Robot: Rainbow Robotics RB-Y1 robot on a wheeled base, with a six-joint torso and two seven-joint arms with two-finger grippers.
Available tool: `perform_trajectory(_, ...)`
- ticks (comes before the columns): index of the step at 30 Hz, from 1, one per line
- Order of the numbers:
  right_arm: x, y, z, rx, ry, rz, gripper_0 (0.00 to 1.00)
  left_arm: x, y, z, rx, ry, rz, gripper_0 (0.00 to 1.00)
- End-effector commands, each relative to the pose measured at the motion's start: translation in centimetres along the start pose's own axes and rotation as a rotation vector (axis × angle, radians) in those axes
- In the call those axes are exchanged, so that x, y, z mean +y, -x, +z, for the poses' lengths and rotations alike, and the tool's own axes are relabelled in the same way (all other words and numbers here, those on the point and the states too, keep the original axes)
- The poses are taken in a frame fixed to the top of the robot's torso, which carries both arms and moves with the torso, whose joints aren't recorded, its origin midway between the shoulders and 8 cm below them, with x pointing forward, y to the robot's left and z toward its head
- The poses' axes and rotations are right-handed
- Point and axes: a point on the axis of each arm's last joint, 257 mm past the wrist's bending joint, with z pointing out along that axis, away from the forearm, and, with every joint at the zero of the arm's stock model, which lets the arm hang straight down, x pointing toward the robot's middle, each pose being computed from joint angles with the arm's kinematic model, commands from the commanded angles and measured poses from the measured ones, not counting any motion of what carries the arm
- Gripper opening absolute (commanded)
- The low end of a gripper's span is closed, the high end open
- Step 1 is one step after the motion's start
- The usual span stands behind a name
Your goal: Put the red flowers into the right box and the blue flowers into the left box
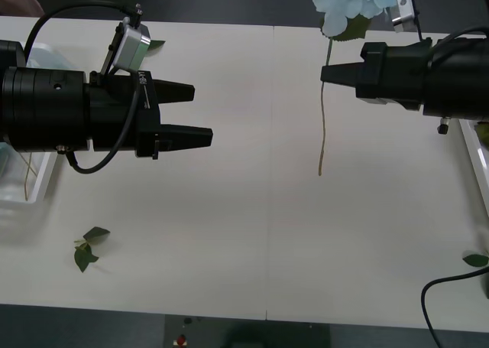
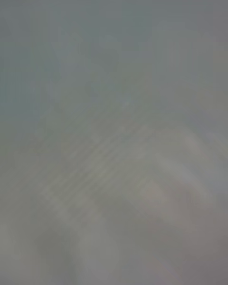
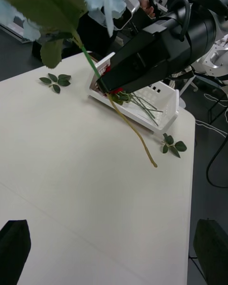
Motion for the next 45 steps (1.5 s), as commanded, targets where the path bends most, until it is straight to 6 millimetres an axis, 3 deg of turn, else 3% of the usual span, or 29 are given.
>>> perform_trajectory(1, 3.8, 1.9, 0.2, -0.05, 0.187, -0.016, 0.0, -0.7, 1.0, 0.2, -0.016, -0.019, 0.027, 1.0)
perform_trajectory(7, 7.7, 3.3, 0.6, -0.062, 0.37, 0.013, 0.0, -0.7, 1.0, 0.2, -0.016, -0.019, 0.027, 1.0)
perform_trajectory(12, 10.0, 4.3, 2.5, -0.058, 0.416, 0.025, 0.0, -0.7, 1.0, 0.2, -0.016, -0.019, 0.027, 1.0)
perform_trajectory(13, 10.4, 4.3, 3.2, -0.058, 0.42, 0.029, 0.0, -1.1, -2.2, 1.1, 0.002, -0.041, -0.074, 1.0)
perform_trajectory(15, 11.0, 4.7, 4.0, -0.06, 0.428, 0.038, 0.0, -1.4, -2.5, 1.2, -0.012, -0.053, -0.107, 1.0)
perform_trajectory(20, 11.8, 4.6, 5.6, -0.035, 0.448, 0.068, 0.0, -2.4, 0.1, 0.5, -0.082, -0.137, -0.223, 1.0)
perform_trajectory(27, 12.0, 4.2, 5.9, -0.02, 0.458, 0.082, 0.0, -3.3, 4.3, 0.2, -0.069, -0.172, -0.411, 1.0)
perform_trajectory(36, 12.0, 4.2, 5.9, -0.02, 0.458, 0.082, 0.0, -2.7, 6.1, 2.7, -0.071, -0.132, -0.485, 1.0)
perform_trajectory(45, 12.0, 4.2, 5.9, -0.02, 0.458, 0.082, 0.0, -3.6, 4.7, 5.5, -0.046, -0.149, -0.52, 1.0)
